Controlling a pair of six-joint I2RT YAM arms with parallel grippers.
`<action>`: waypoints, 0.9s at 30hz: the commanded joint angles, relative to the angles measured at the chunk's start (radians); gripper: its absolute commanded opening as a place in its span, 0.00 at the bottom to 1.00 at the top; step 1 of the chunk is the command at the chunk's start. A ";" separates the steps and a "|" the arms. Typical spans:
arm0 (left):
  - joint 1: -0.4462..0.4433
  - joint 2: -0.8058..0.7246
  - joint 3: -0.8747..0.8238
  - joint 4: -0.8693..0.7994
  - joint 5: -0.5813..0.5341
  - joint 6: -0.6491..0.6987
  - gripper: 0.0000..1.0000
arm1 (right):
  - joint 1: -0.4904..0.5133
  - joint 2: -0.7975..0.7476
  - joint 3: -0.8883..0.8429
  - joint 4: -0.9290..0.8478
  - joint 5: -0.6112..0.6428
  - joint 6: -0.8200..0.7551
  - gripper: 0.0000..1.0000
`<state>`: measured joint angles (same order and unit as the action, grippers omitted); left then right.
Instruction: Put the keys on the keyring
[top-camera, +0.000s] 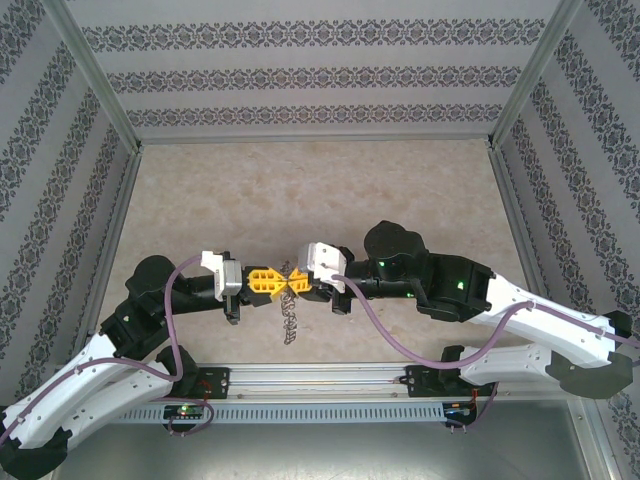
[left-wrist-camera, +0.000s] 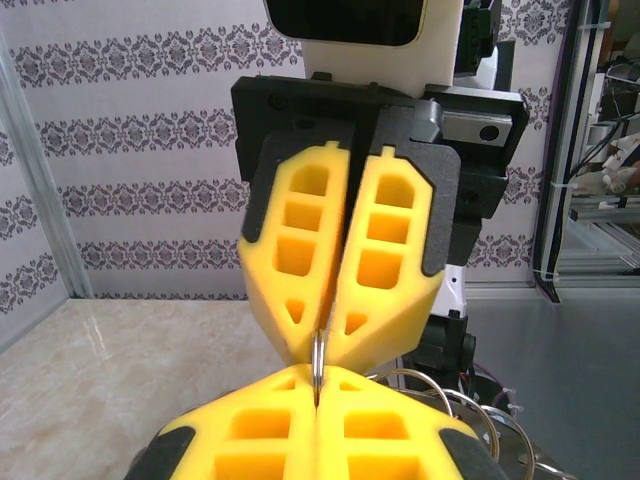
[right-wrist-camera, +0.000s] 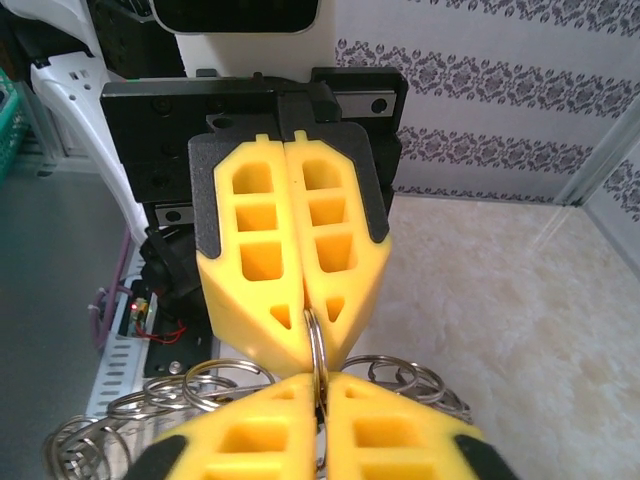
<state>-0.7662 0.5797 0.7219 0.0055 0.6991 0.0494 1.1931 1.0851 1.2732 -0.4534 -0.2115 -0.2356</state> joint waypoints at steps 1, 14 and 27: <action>-0.011 -0.001 0.031 0.005 0.039 0.019 0.00 | -0.007 0.012 0.003 0.026 -0.003 -0.001 0.01; -0.012 0.100 0.288 -0.567 -0.166 0.315 0.19 | -0.004 0.051 0.086 -0.128 0.118 -0.049 0.00; -0.012 0.164 0.319 -0.580 -0.153 0.329 0.20 | 0.001 0.078 0.101 -0.132 0.106 -0.055 0.00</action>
<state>-0.7666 0.7475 1.0218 -0.5655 0.5411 0.3611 1.1934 1.1576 1.3399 -0.5968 -0.1123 -0.2752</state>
